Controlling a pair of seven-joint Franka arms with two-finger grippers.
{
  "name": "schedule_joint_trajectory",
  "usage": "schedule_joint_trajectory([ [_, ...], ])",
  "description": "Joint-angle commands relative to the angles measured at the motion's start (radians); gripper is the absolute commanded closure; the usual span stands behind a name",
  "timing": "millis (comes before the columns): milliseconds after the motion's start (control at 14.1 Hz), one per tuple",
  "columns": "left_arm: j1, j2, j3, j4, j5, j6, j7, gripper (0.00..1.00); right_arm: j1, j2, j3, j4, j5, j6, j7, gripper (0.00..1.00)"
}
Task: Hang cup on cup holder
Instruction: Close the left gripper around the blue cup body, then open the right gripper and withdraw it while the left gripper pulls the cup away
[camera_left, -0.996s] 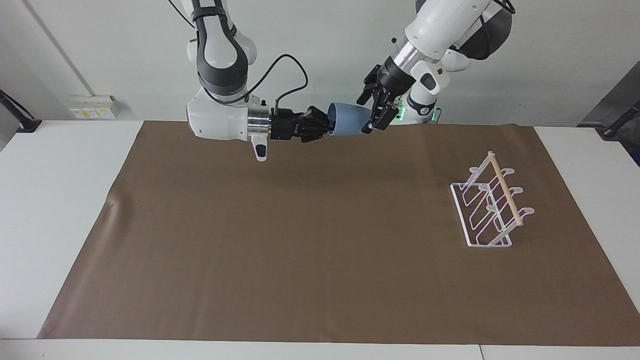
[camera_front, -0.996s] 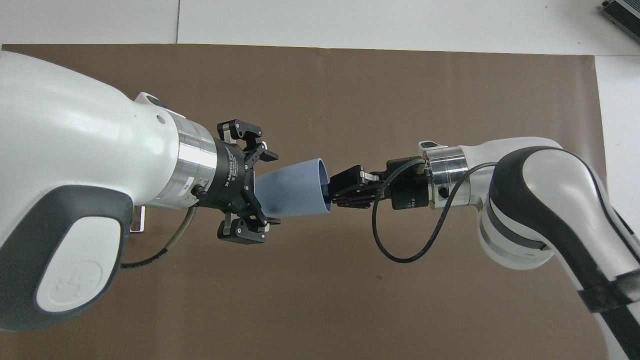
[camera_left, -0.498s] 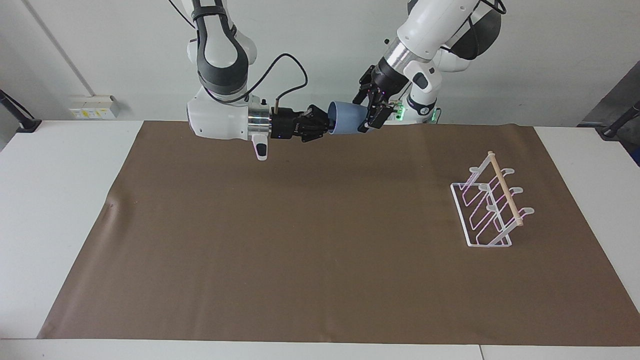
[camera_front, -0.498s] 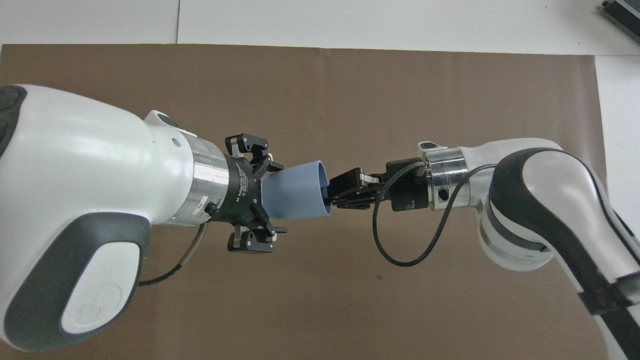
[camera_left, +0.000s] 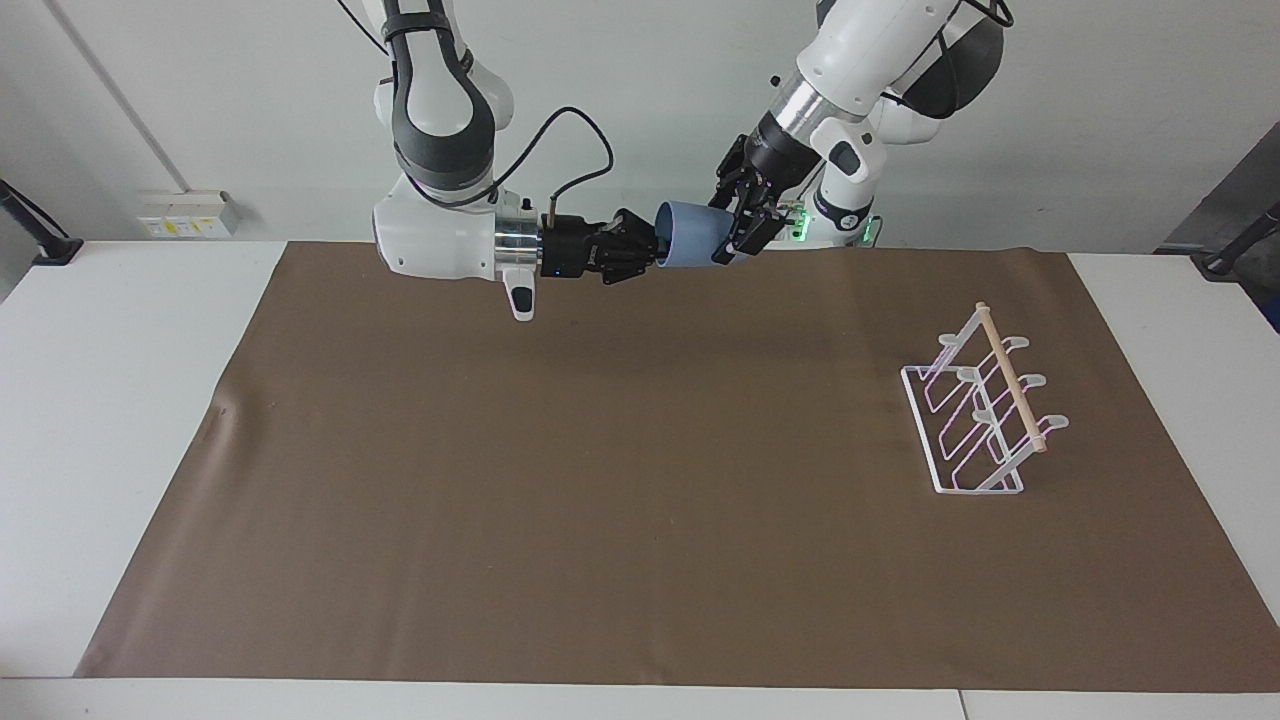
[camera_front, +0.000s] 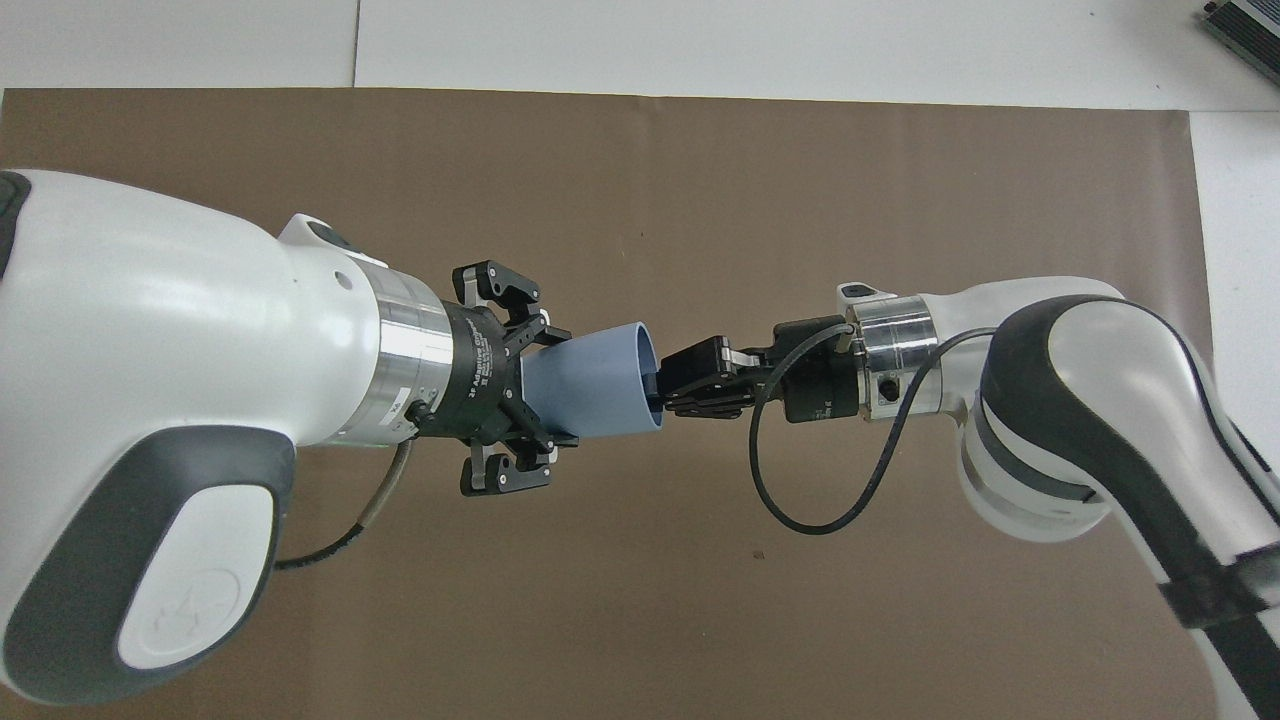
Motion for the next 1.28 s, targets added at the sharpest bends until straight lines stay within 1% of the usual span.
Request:
schedule_joint_trajectory([
  [0, -0.002, -0.031, 0.015, -0.035, -0.009, 0.02, -0.014, 1.0, -0.011, -0.017, 0.006, -0.013, 0.038, -0.008, -0.041, 1.0],
  [71, -0.002, -0.032, 0.015, -0.035, -0.007, 0.016, -0.012, 1.0, -0.011, -0.018, 0.006, -0.013, 0.038, -0.008, -0.031, 0.9],
  [142, -0.002, -0.032, 0.018, -0.035, -0.007, 0.016, -0.014, 1.0, -0.011, -0.026, 0.006, -0.013, 0.038, -0.007, -0.026, 0.74],
  [356, -0.002, -0.034, 0.02, -0.037, -0.003, 0.009, -0.012, 1.0, -0.014, -0.035, 0.004, -0.013, 0.038, -0.008, -0.018, 0.7],
  [427, -0.002, -0.034, 0.02, -0.038, -0.001, 0.009, -0.011, 1.0, -0.015, -0.035, 0.004, -0.013, 0.038, -0.008, -0.018, 0.66],
  [498, 0.0, -0.035, 0.02, -0.044, -0.001, 0.012, -0.008, 1.0, -0.018, -0.035, 0.003, -0.014, 0.037, -0.013, -0.017, 0.58],
  [569, 0.006, -0.037, 0.021, -0.047, 0.005, 0.014, -0.009, 1.0, -0.026, -0.035, 0.0, -0.013, 0.026, -0.025, -0.018, 0.28],
  [640, 0.03, -0.037, 0.02, -0.049, 0.018, 0.014, -0.014, 1.0, -0.038, -0.037, 0.0, -0.013, 0.011, -0.03, -0.021, 0.0],
  [711, 0.05, -0.037, 0.02, -0.049, 0.032, 0.002, -0.012, 1.0, -0.041, -0.044, -0.002, -0.004, -0.024, -0.03, -0.018, 0.0],
  [925, 0.058, -0.057, 0.02, -0.095, 0.158, 0.011, 0.001, 1.0, -0.052, -0.049, -0.005, 0.027, -0.121, -0.03, 0.006, 0.0],
  [1067, 0.066, -0.072, 0.02, -0.133, 0.216, 0.044, 0.005, 1.0, -0.055, -0.049, -0.008, 0.064, -0.274, -0.025, 0.038, 0.0],
  [1209, 0.083, -0.087, 0.02, -0.176, 0.293, 0.084, -0.002, 1.0, -0.061, -0.05, -0.012, 0.102, -0.485, -0.019, 0.113, 0.0],
])
